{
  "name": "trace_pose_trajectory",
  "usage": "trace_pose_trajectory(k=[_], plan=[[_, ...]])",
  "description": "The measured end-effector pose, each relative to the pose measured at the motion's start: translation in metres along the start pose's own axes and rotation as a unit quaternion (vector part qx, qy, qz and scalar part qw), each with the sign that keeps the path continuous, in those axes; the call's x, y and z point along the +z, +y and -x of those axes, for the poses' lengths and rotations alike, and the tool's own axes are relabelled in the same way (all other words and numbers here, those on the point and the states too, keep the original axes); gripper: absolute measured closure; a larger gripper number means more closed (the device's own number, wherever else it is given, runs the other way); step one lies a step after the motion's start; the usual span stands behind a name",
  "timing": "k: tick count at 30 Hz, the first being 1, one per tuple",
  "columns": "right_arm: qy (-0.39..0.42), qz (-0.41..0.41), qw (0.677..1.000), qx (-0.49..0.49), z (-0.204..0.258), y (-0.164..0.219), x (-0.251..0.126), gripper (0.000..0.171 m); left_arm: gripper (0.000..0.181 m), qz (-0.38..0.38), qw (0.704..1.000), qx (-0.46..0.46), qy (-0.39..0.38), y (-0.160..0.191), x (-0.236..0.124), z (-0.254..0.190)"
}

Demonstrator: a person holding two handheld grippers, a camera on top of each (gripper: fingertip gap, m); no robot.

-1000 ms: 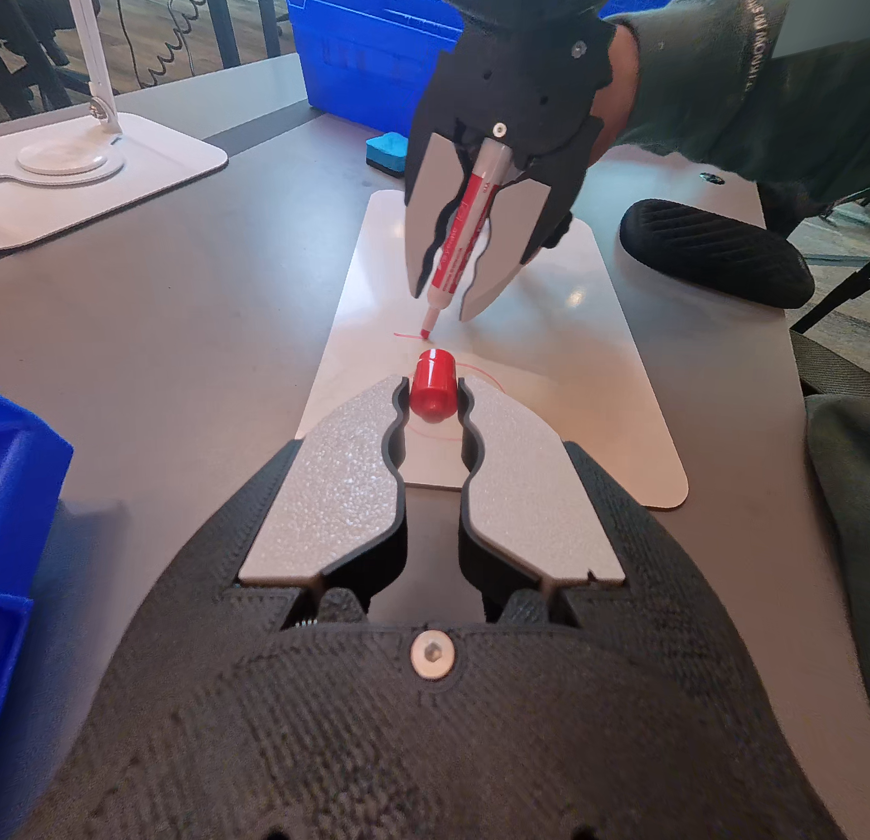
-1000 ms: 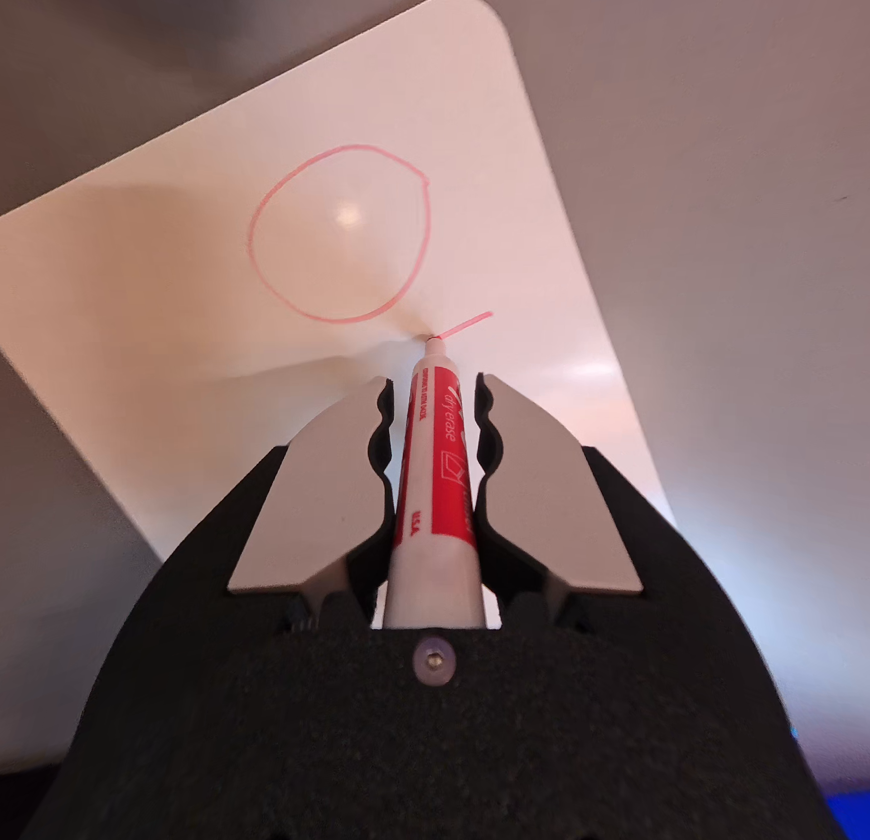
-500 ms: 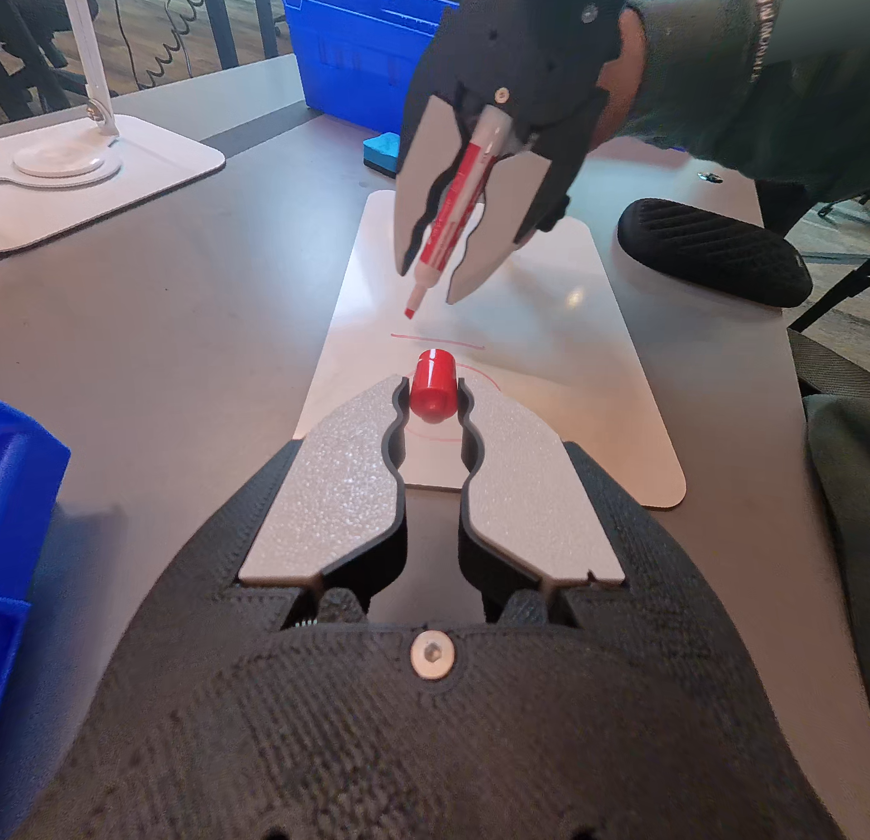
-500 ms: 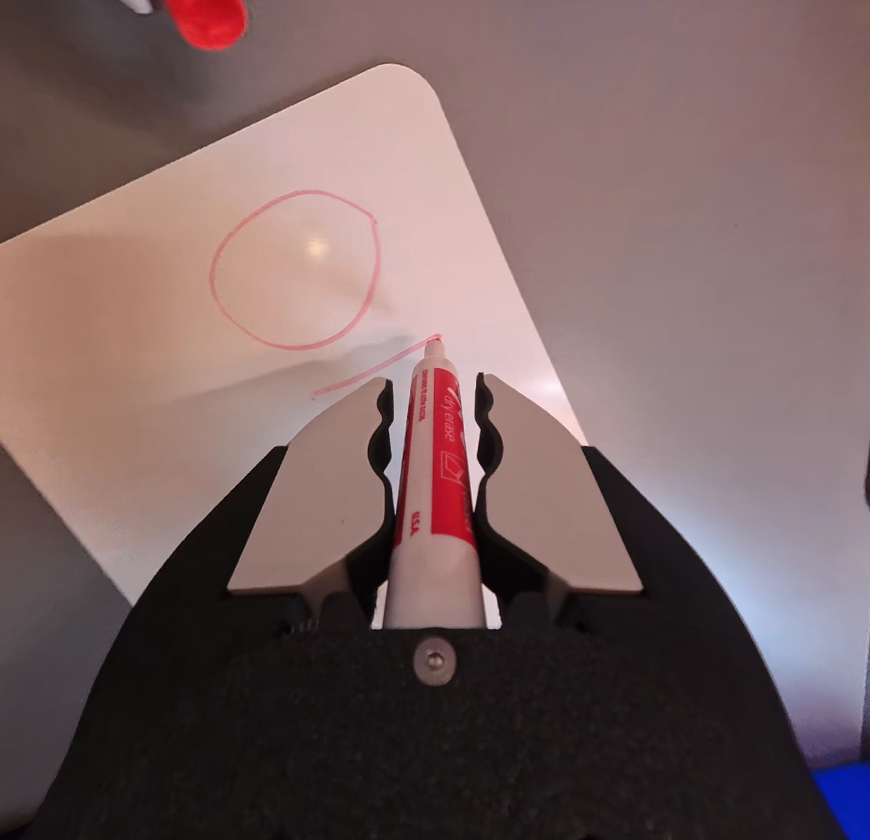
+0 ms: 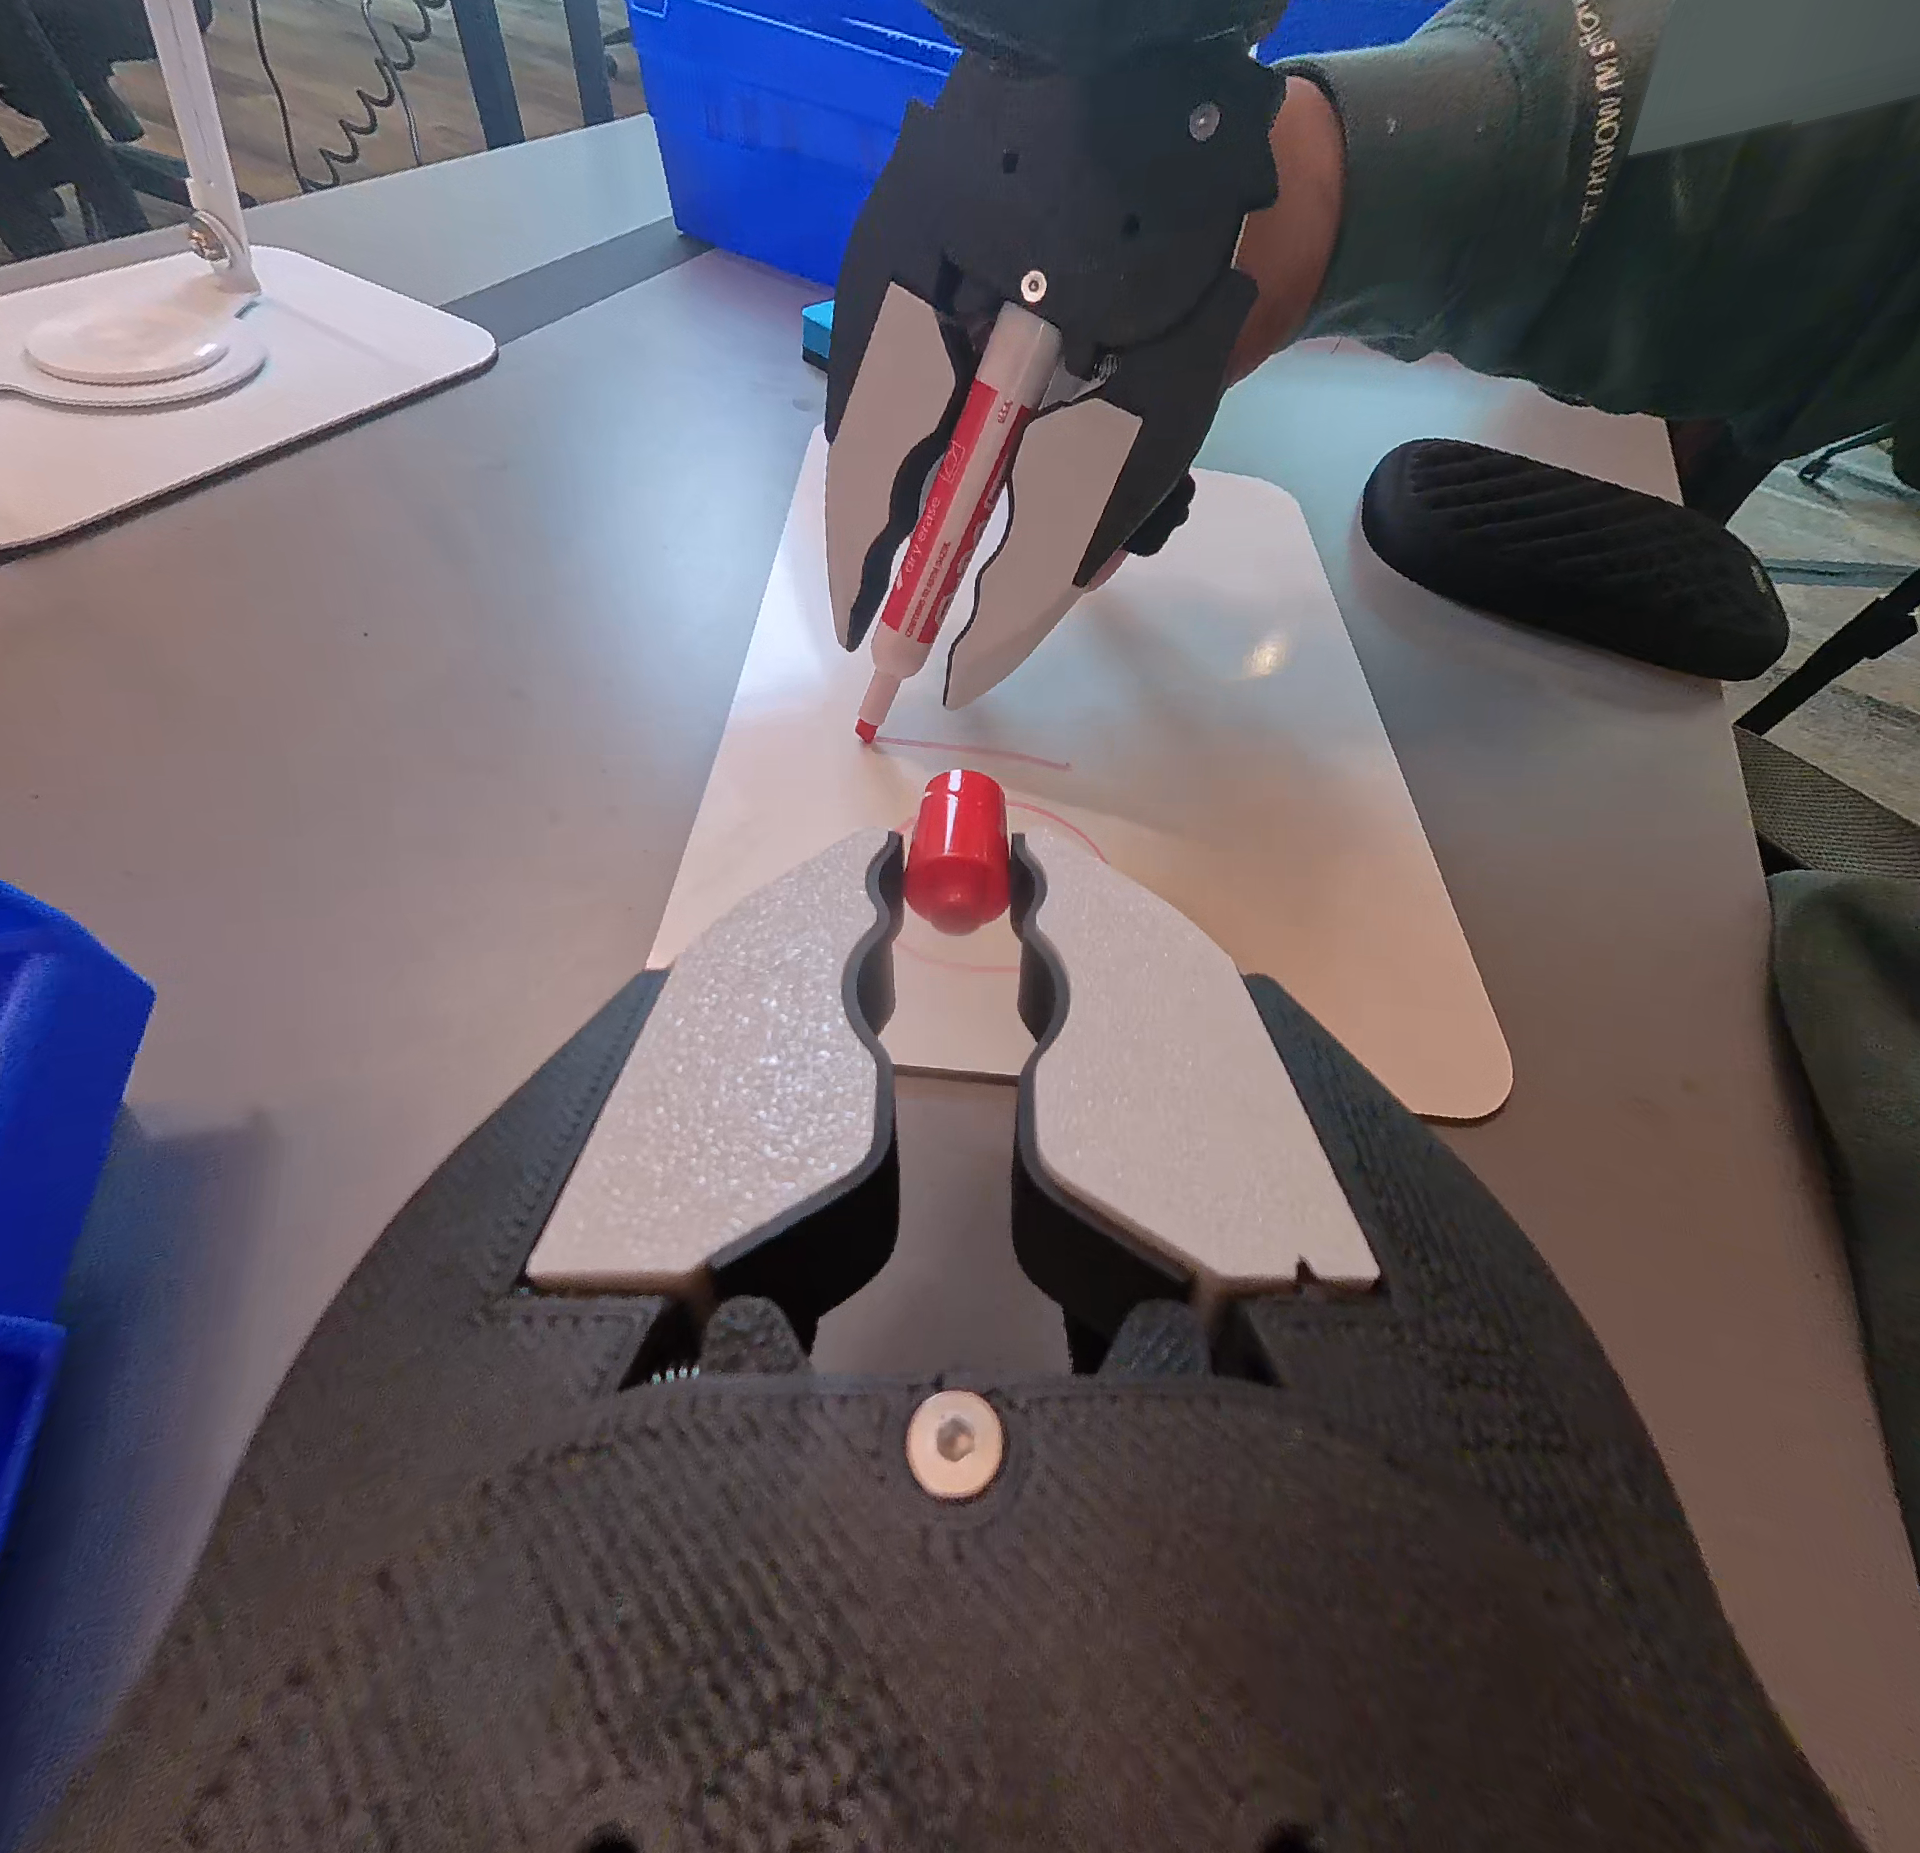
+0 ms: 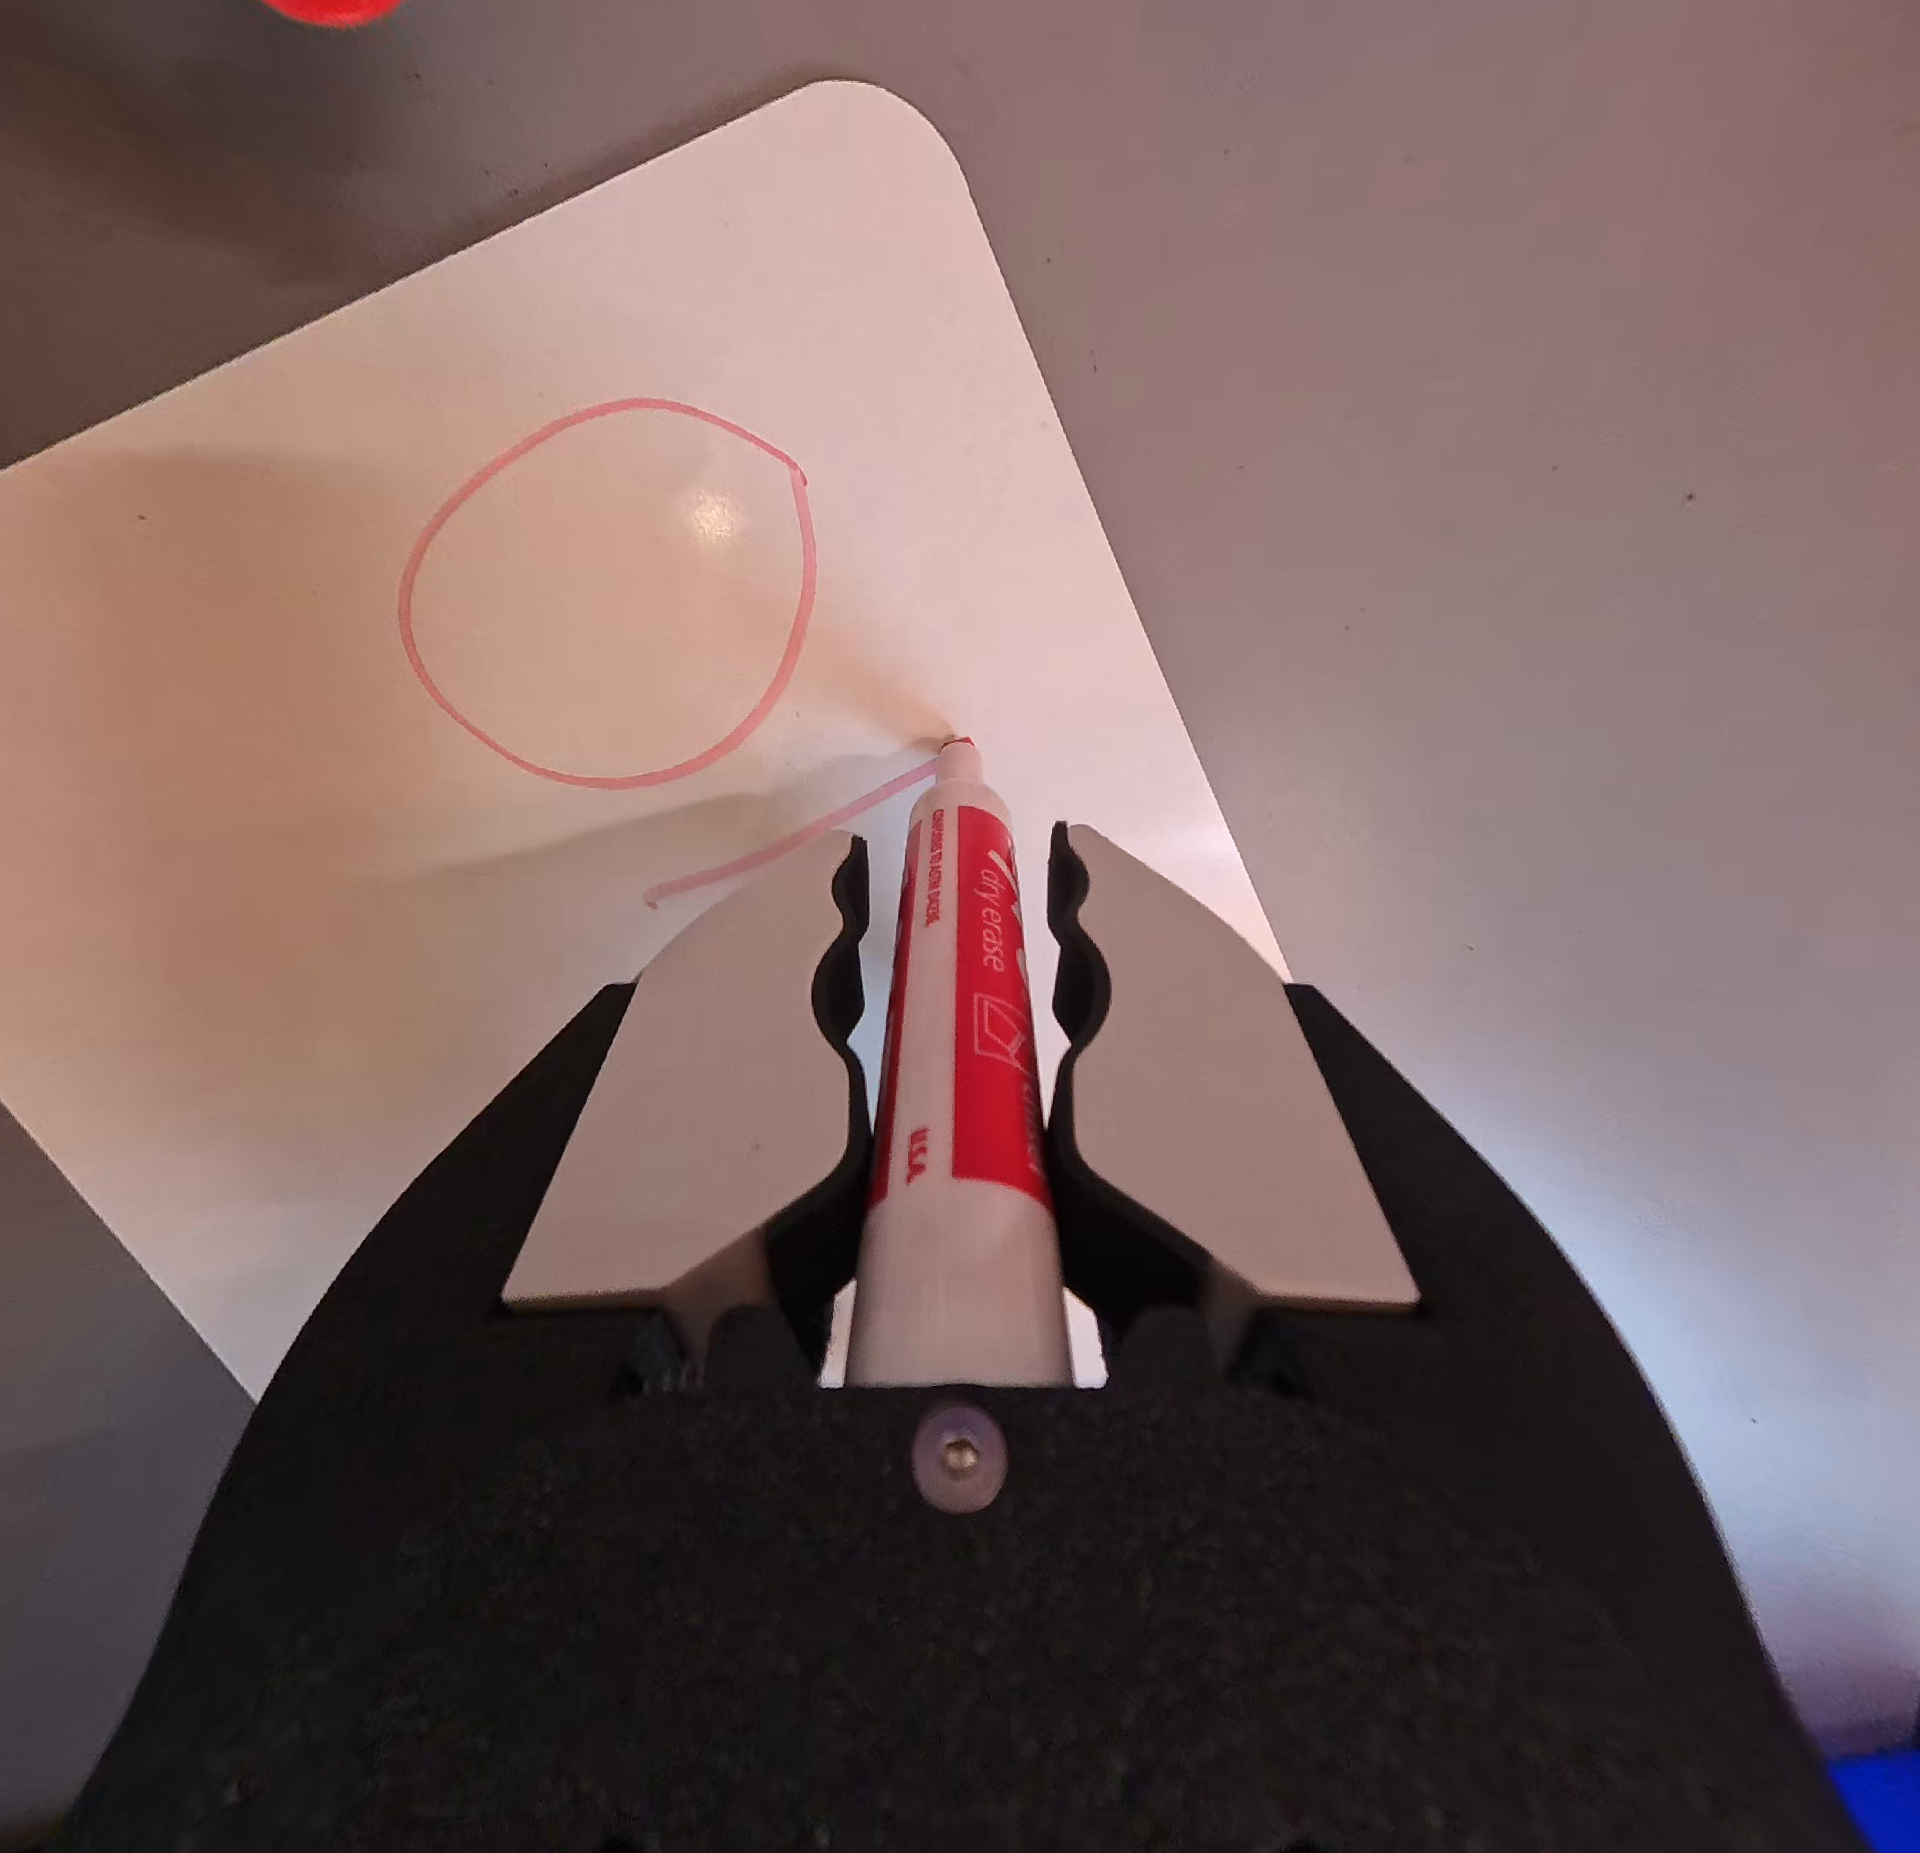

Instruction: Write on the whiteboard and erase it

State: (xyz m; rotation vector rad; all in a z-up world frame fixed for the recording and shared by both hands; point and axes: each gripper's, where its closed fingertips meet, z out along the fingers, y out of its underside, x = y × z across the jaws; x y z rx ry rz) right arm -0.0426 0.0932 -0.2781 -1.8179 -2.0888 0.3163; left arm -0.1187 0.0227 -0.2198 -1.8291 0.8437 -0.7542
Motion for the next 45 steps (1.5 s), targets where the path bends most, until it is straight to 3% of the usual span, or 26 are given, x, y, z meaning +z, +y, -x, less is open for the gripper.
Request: trace_pose_trajectory(k=[14,22,37,45], plan=[[0.037,0.043,0.998,0.037,-0.027,0.049,-0.018,0.137,0.162,0.003,1.000,0.000,0.001,0.001,0.000,0.000],[0.037,0.050,0.997,0.037,-0.026,0.052,-0.019,0.137,0.162,0.004,1.000,0.001,0.001,0.002,0.000,0.000],[0.013,0.065,0.997,0.048,0.030,0.080,-0.038,0.137,0.162,0.008,1.000,0.000,0.003,0.003,0.002,-0.001],[-0.011,0.051,0.998,0.021,0.043,0.055,-0.029,0.137,0.162,0.008,1.000,0.001,0.000,0.003,0.001,0.000]])
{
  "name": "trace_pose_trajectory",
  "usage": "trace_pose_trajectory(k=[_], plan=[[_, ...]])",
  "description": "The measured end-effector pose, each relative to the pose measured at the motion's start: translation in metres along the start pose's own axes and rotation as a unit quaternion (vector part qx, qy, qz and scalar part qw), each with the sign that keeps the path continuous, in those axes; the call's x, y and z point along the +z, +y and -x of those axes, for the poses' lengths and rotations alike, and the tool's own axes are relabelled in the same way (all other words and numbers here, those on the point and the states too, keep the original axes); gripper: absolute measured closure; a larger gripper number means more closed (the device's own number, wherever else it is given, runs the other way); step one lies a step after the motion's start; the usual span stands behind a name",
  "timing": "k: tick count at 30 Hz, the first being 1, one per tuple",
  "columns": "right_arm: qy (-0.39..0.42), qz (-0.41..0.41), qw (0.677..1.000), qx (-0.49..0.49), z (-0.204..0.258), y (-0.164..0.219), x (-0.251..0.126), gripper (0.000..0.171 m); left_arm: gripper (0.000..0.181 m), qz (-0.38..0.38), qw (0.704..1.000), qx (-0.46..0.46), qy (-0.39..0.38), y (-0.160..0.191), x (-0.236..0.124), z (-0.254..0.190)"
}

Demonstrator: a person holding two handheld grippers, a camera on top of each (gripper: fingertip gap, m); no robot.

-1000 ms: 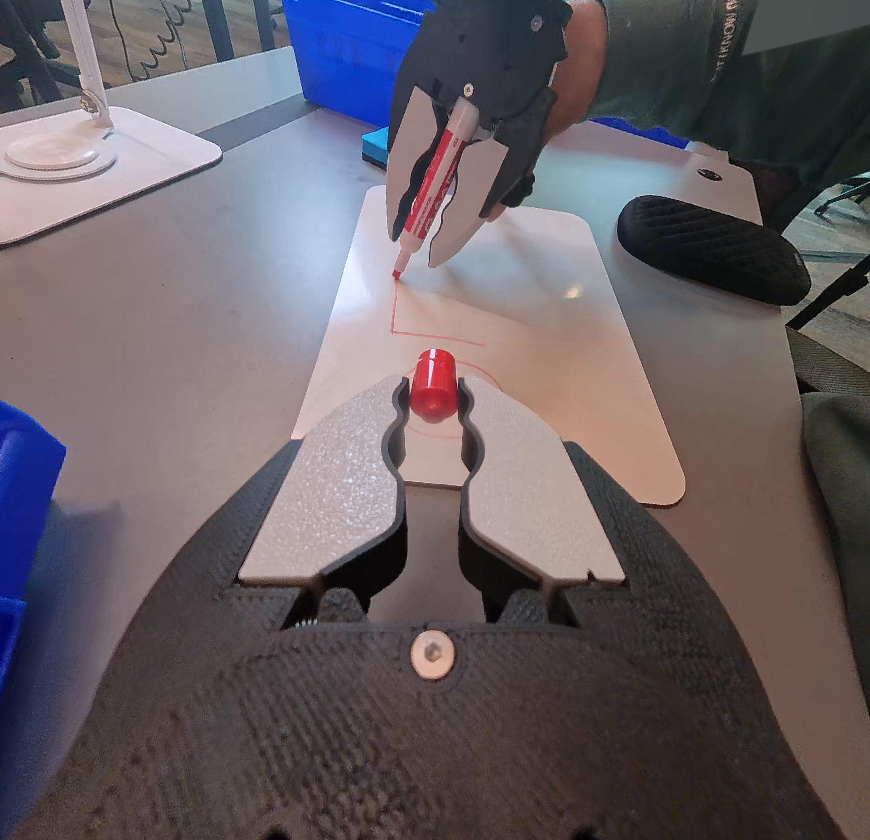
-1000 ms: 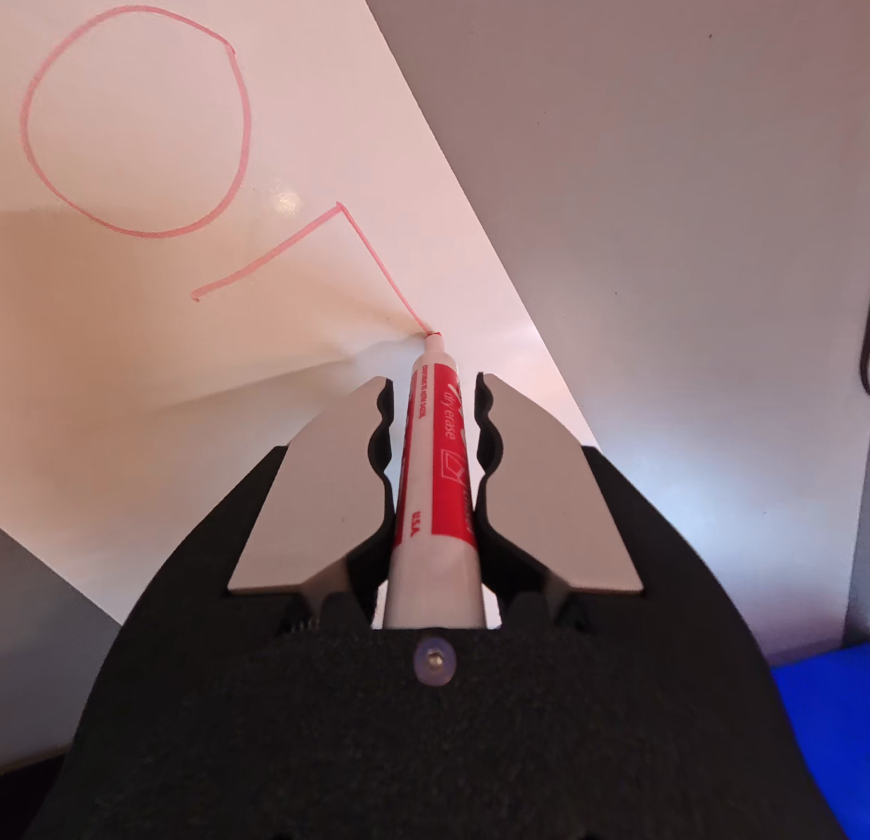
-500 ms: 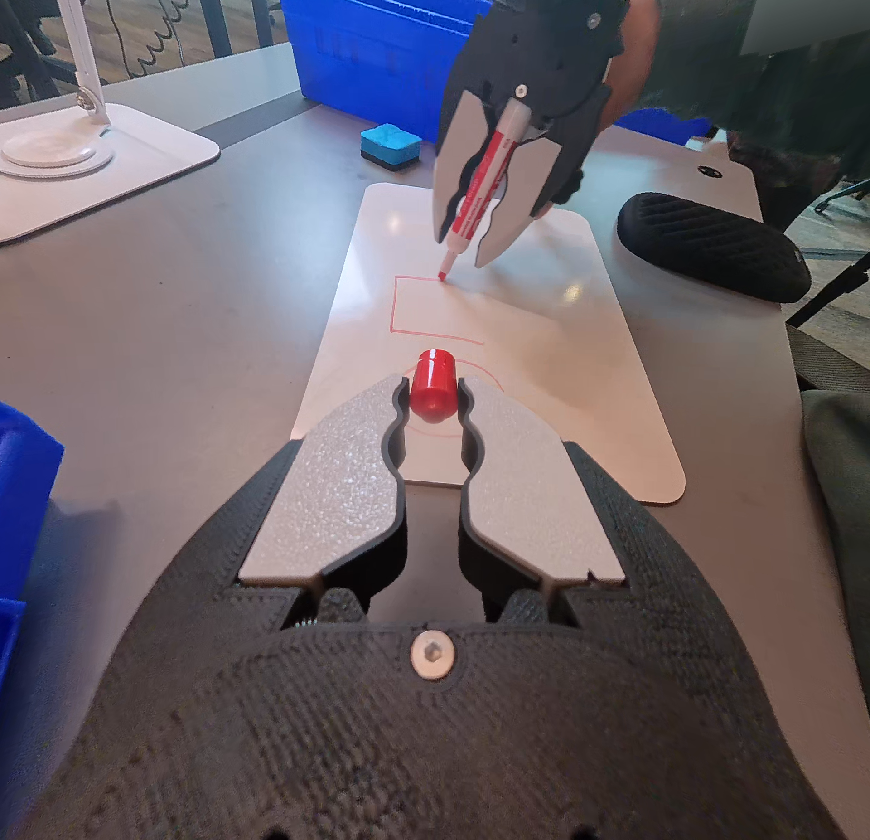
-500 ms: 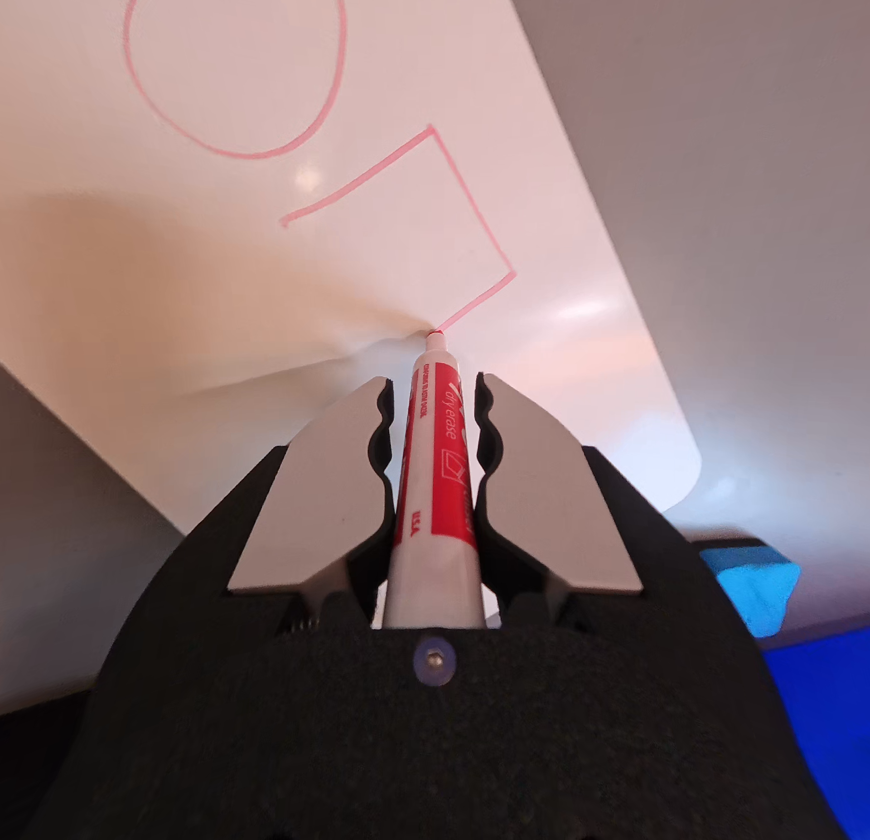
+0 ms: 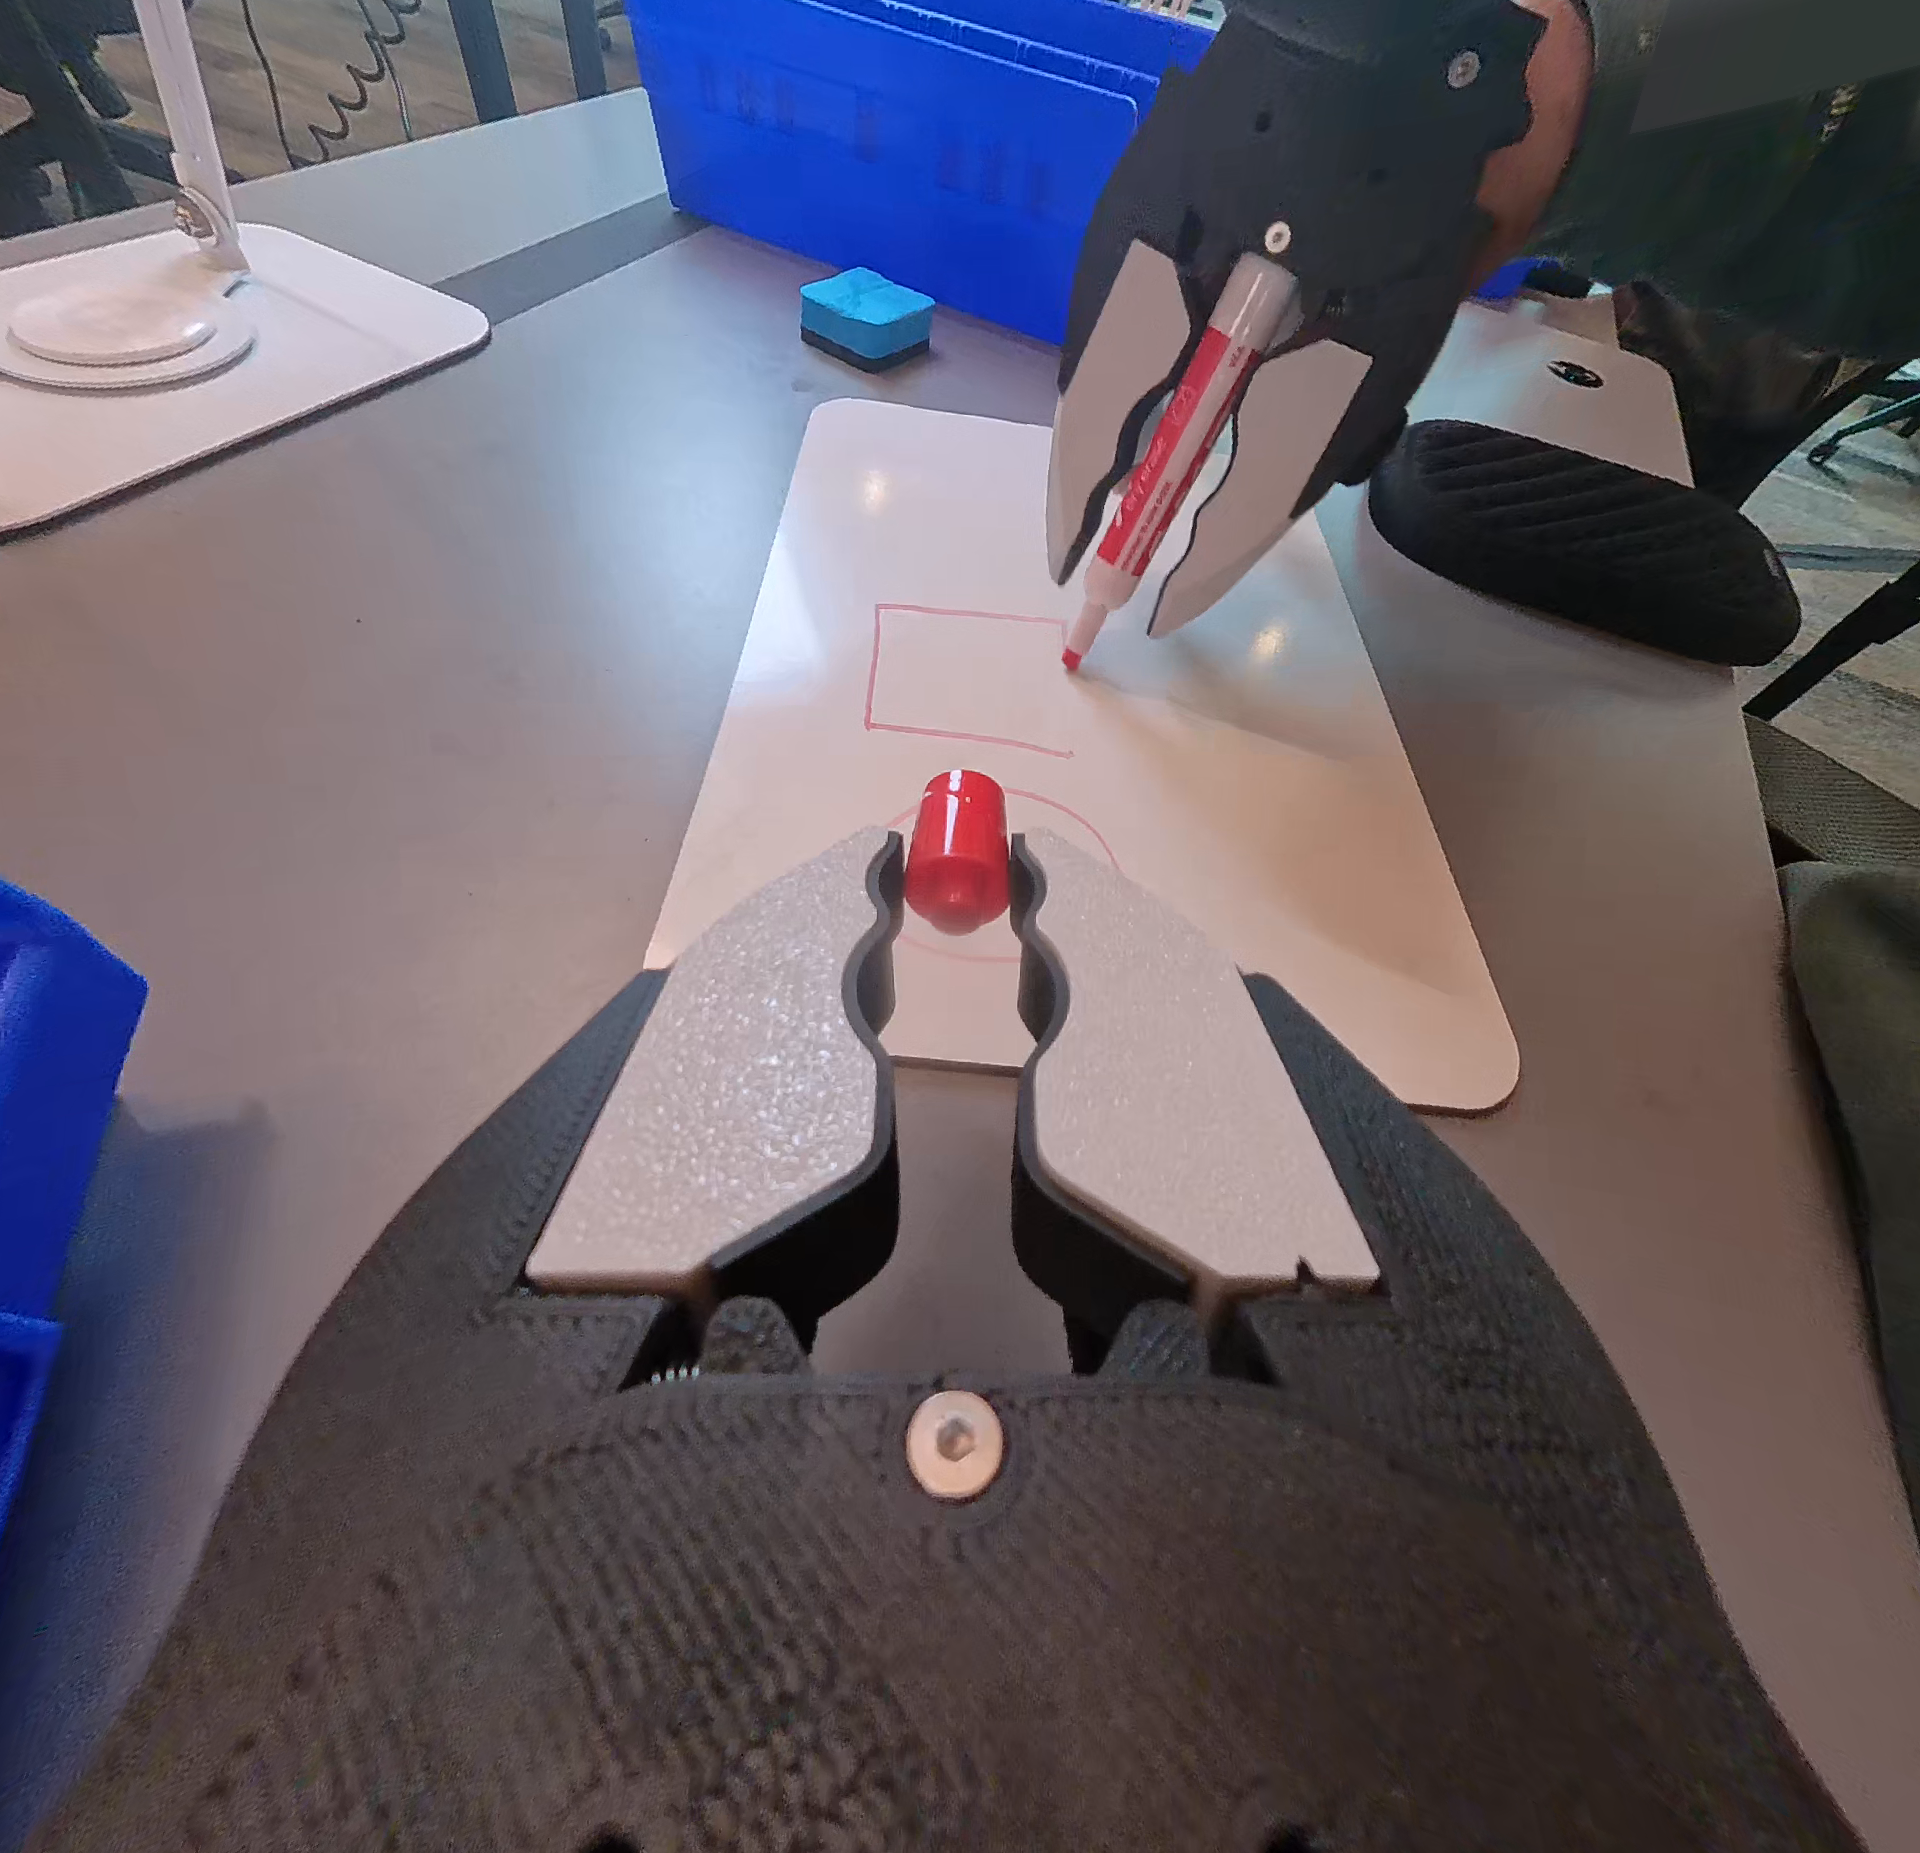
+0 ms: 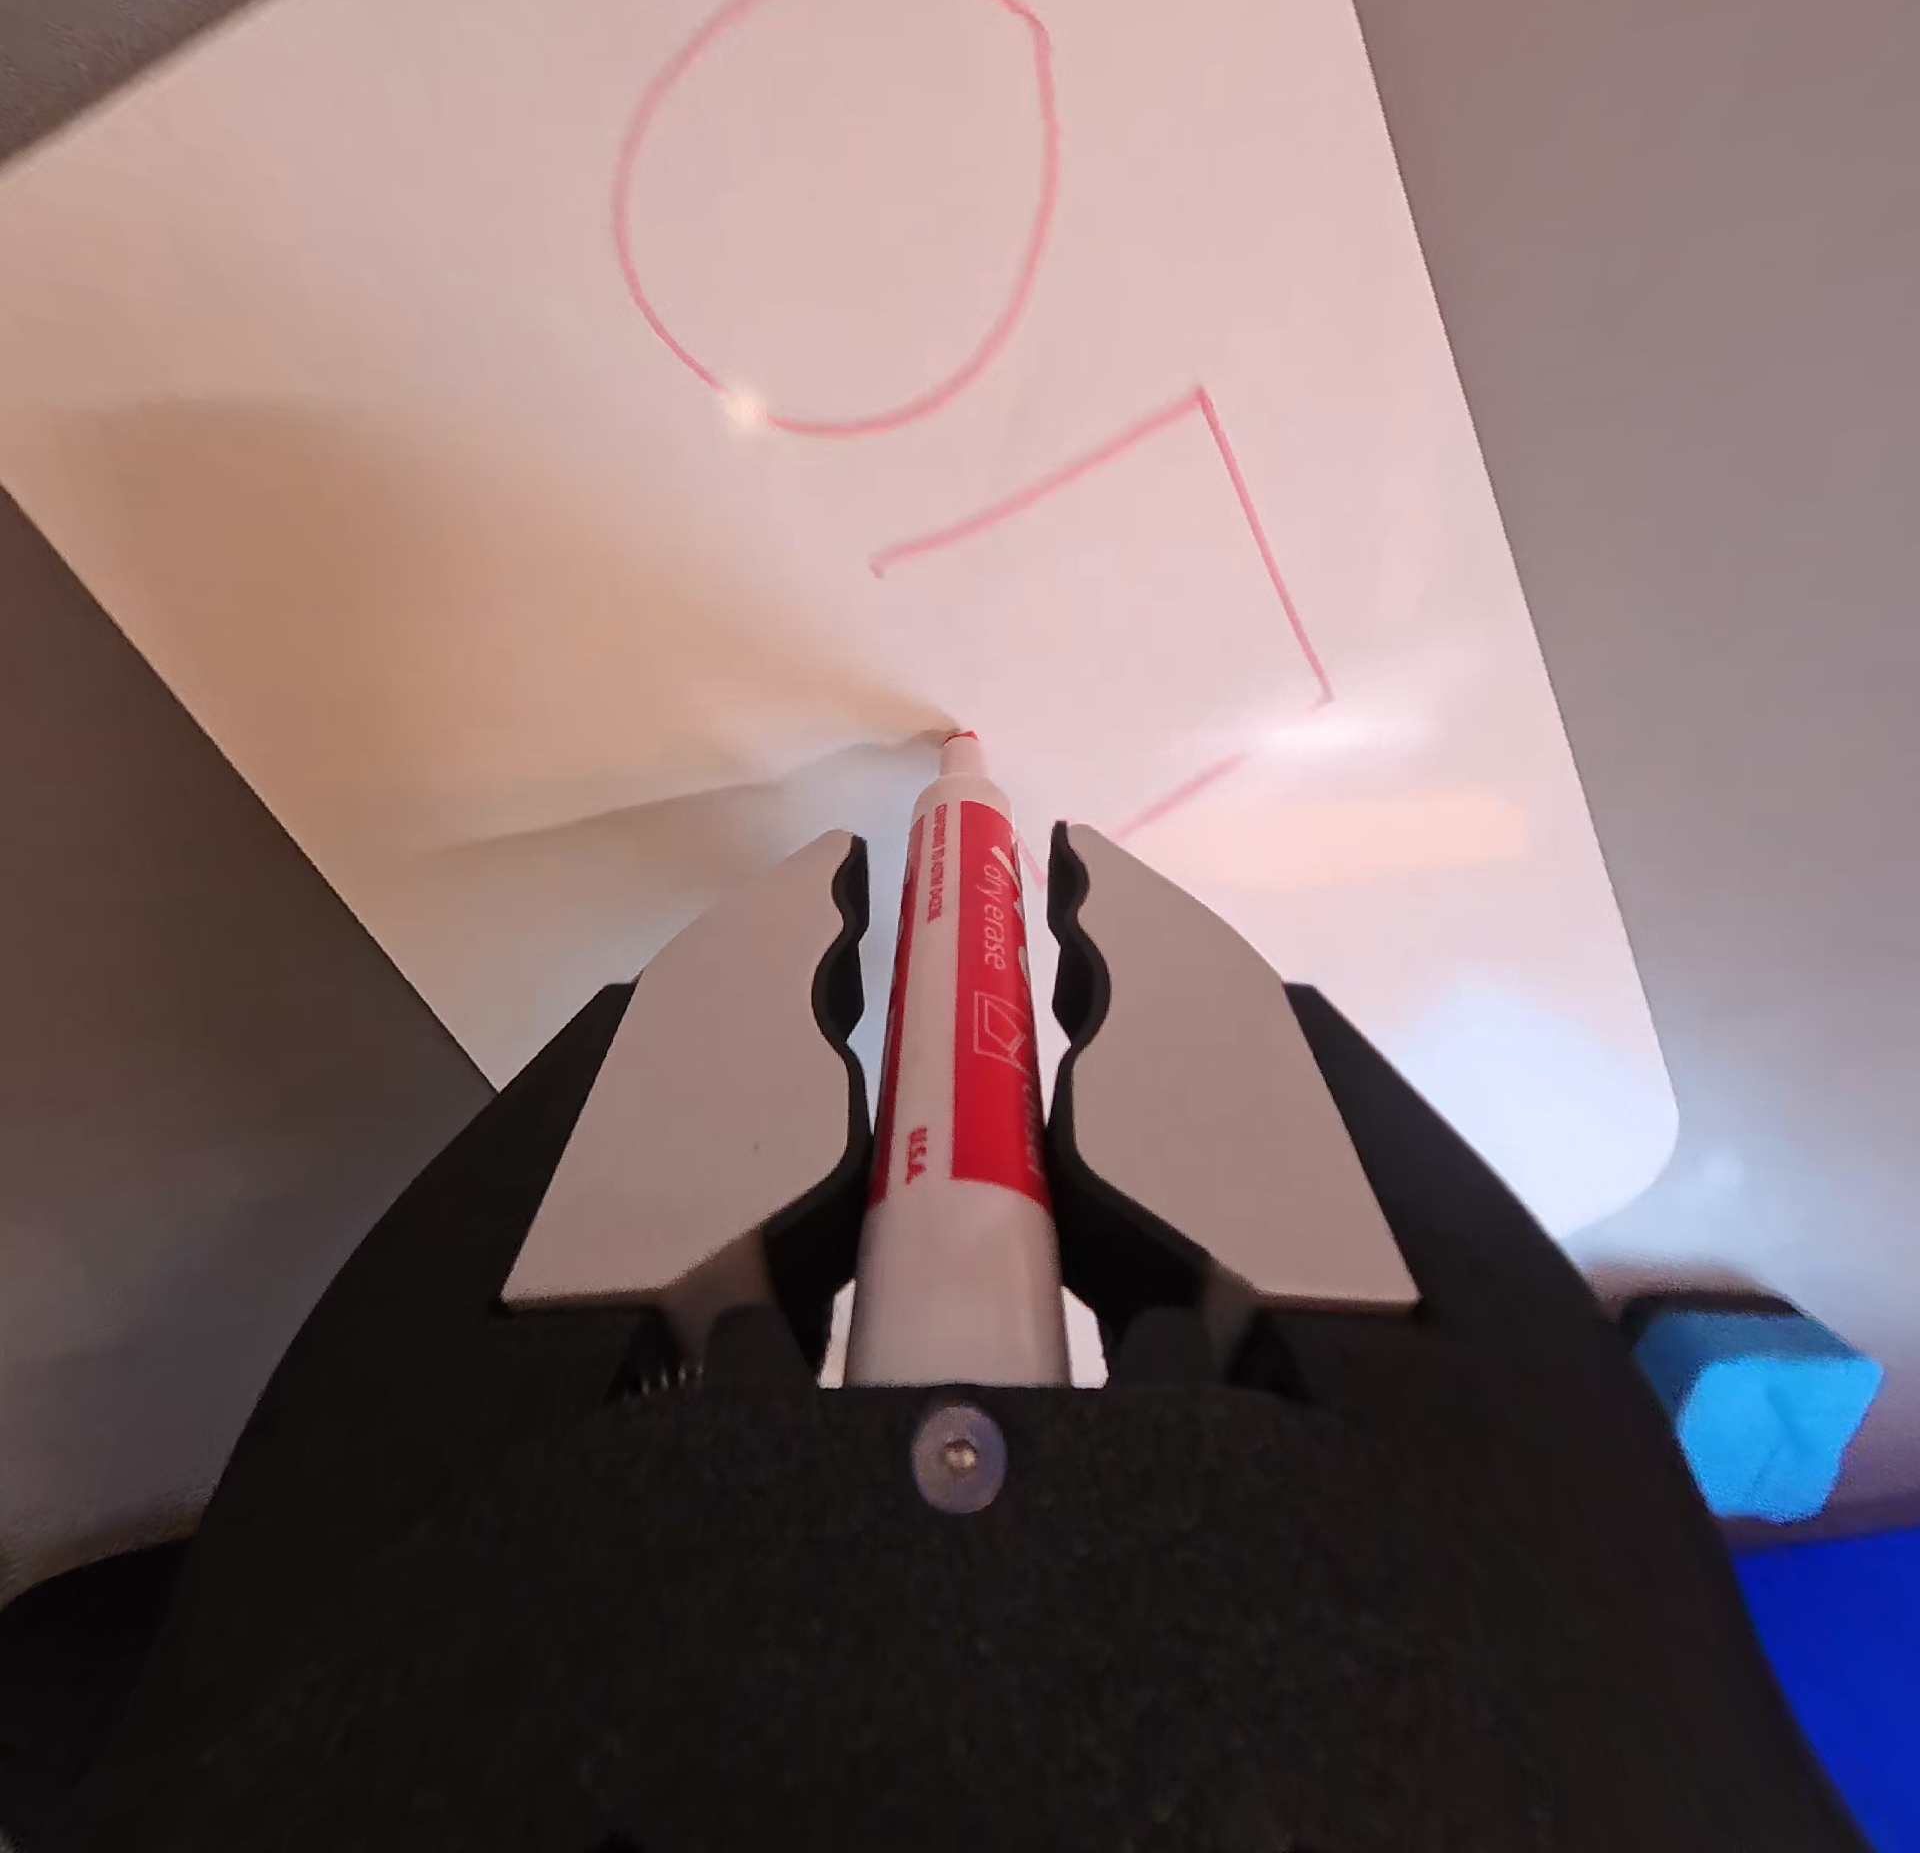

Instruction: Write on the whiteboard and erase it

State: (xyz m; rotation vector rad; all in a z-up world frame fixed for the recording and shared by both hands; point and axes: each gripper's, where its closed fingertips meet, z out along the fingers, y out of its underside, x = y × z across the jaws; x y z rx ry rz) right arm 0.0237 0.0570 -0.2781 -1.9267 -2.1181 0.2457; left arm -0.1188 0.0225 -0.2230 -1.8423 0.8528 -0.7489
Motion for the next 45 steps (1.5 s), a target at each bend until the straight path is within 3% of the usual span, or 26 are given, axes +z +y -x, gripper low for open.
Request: trace_pose_trajectory(k=[8,13,19,32,45], plan=[[-0.004,-0.034,0.999,-0.041,0.012,-0.034,0.003,0.137,0.162,-0.001,1.000,0.003,0.001,-0.001,-0.001,-0.002],[0.042,-0.050,0.997,0.031,-0.033,-0.002,-0.025,0.137,0.162,-0.001,1.000,0.002,0.003,-0.001,0.000,-0.002],[0.056,-0.049,0.995,0.065,-0.064,0.023,-0.014,0.137,0.162,0.004,1.000,-0.001,0.002,0.002,0.002,0.000],[0.023,-0.032,0.998,0.039,-0.054,0.016,-0.002,0.137,0.162,0.004,1.000,-0.009,0.003,0.003,0.002,0.003],[0.062,0.005,0.996,0.064,-0.072,0.055,-0.011,0.137,0.162,0.004,1.000,-0.008,0.003,0.003,0.002,0.002]])
